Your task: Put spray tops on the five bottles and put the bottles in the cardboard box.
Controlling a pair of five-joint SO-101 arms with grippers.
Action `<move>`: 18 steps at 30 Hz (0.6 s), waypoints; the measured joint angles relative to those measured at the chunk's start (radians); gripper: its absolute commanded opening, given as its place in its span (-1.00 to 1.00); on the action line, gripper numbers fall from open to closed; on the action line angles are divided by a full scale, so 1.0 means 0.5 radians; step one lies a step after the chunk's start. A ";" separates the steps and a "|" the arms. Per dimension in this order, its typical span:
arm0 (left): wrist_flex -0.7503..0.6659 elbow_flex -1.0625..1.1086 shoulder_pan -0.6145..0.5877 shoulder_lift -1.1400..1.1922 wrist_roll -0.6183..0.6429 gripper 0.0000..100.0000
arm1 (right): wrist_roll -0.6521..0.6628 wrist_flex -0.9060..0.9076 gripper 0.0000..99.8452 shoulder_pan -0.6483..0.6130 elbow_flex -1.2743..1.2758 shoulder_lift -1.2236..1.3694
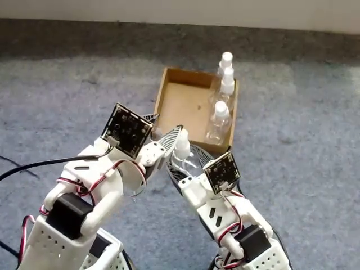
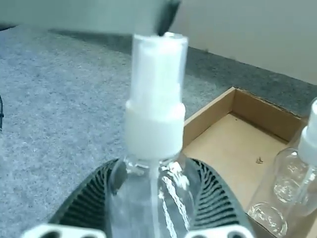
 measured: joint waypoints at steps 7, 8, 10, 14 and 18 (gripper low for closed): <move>0.000 -0.006 -0.040 -0.037 -0.095 -0.68 | 0.000 0.000 -0.99 0.006 0.000 0.000; 0.000 -0.006 -0.071 -0.061 -0.098 -0.68 | 0.000 0.000 -0.99 0.006 -0.003 0.000; 0.000 -0.006 -0.144 -0.120 -0.098 -0.68 | 0.000 0.000 -0.99 0.006 -0.003 -0.003; 0.000 0.015 -0.338 -0.261 -0.098 -0.68 | -0.006 -0.104 -0.99 0.015 -0.003 -0.003; -0.021 0.157 -0.531 -0.325 -0.098 -0.68 | -0.012 -0.368 -0.99 0.120 -0.003 0.034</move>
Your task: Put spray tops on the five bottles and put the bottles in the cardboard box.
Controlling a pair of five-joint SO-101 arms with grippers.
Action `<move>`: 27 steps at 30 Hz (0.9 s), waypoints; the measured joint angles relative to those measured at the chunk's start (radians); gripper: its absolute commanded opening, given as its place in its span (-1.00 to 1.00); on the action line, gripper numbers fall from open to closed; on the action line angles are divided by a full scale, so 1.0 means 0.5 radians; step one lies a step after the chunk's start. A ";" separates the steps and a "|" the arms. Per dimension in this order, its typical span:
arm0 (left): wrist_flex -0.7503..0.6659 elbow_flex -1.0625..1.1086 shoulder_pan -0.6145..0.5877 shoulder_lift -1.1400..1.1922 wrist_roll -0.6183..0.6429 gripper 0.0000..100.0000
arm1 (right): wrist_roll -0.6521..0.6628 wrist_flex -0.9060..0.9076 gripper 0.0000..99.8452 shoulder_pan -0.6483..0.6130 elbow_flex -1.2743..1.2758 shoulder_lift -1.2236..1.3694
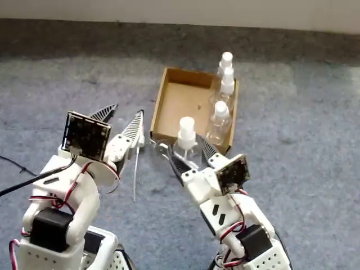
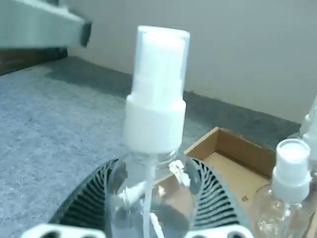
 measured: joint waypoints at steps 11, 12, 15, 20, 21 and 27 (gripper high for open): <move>-0.298 0.862 -0.245 -0.012 0.000 -0.68 | 0.000 -0.724 -0.99 0.209 -0.724 1.126; -0.350 0.945 -0.245 -0.012 0.000 -0.68 | 0.000 -0.789 -0.99 0.212 -0.835 1.295; -0.491 1.117 -0.252 -0.012 0.000 -0.68 | -0.003 -0.988 -0.99 0.209 -1.154 1.807; -0.546 1.151 -0.356 -0.012 -0.003 -0.68 | -0.003 -1.341 -0.99 0.206 -1.528 2.578; -0.555 1.154 -0.390 -0.012 -0.003 -0.68 | -0.003 -1.405 -0.99 0.206 -1.571 2.704; -0.559 1.188 -0.463 -0.012 -0.003 -0.68 | -0.003 -1.780 -0.99 0.209 -1.740 3.391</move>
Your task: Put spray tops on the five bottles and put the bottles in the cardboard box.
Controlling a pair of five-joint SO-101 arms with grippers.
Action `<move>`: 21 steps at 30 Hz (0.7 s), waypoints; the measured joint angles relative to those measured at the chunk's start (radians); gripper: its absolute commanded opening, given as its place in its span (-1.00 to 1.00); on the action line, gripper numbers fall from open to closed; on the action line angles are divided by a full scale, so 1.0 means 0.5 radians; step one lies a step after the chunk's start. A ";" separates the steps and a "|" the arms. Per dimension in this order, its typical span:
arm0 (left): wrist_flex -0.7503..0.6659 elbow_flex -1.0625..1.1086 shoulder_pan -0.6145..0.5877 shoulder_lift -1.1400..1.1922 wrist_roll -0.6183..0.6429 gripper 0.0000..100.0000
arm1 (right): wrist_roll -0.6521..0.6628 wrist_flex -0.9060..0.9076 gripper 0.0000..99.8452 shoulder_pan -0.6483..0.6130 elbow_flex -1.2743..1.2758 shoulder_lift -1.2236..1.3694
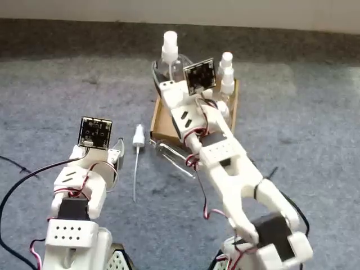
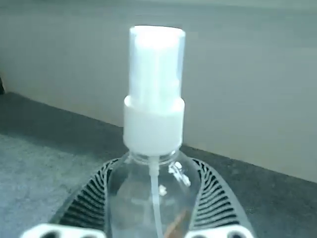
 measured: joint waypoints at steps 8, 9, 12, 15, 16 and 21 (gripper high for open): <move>0.000 0.000 -0.003 0.000 0.000 -0.68 | 0.000 -0.092 -0.99 0.074 -0.473 0.641; -0.006 0.000 -0.003 0.000 0.000 -0.68 | 0.000 -0.092 -0.99 0.083 -0.531 0.706; -0.006 0.000 -0.003 0.000 0.000 -0.68 | 0.000 -0.092 -0.99 0.101 -0.681 0.865; -0.006 0.000 -0.003 0.000 0.000 -0.68 | 0.000 -0.095 -0.99 0.114 -0.813 0.994; -0.006 0.000 -0.003 0.000 0.000 -0.68 | 0.000 -0.095 -0.99 0.114 -0.850 1.034; -0.006 0.000 -0.003 0.000 0.000 -0.68 | 0.000 -0.095 -0.99 0.135 -0.964 1.178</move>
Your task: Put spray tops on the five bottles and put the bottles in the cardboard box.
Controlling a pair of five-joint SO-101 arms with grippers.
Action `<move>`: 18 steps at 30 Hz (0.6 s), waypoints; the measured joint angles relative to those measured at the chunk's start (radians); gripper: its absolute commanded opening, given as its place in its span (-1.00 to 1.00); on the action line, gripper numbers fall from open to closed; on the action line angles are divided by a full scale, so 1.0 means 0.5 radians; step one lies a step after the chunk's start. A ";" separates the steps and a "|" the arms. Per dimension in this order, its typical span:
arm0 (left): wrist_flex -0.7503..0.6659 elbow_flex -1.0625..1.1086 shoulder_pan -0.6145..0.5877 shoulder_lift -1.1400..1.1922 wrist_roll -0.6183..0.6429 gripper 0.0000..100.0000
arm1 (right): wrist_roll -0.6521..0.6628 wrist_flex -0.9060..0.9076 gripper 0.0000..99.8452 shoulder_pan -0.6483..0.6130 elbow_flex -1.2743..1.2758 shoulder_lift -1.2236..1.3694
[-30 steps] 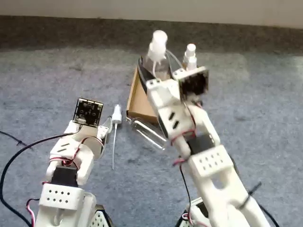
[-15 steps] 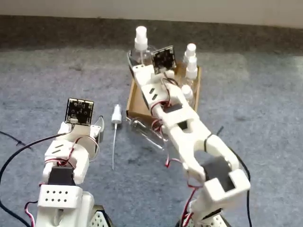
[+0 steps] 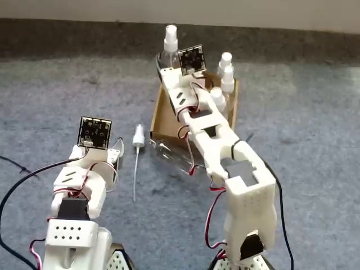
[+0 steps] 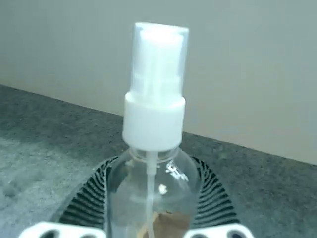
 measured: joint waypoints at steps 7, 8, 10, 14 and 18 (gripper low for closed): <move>0.000 0.000 0.000 0.000 0.000 -0.68 | 0.000 0.000 -0.99 0.000 -0.003 0.074; 0.000 0.000 0.000 0.000 0.000 -0.68 | 0.000 0.000 -0.99 0.000 -0.003 0.074; 0.000 0.000 0.000 0.000 0.000 -0.68 | 0.000 0.000 -0.99 0.000 -0.003 0.074; 0.000 0.000 0.000 0.000 0.000 -0.68 | 0.000 0.000 -0.99 0.000 -0.003 0.074; 0.000 0.000 0.000 0.000 0.000 -0.68 | 0.000 0.000 -0.99 0.000 -0.003 0.074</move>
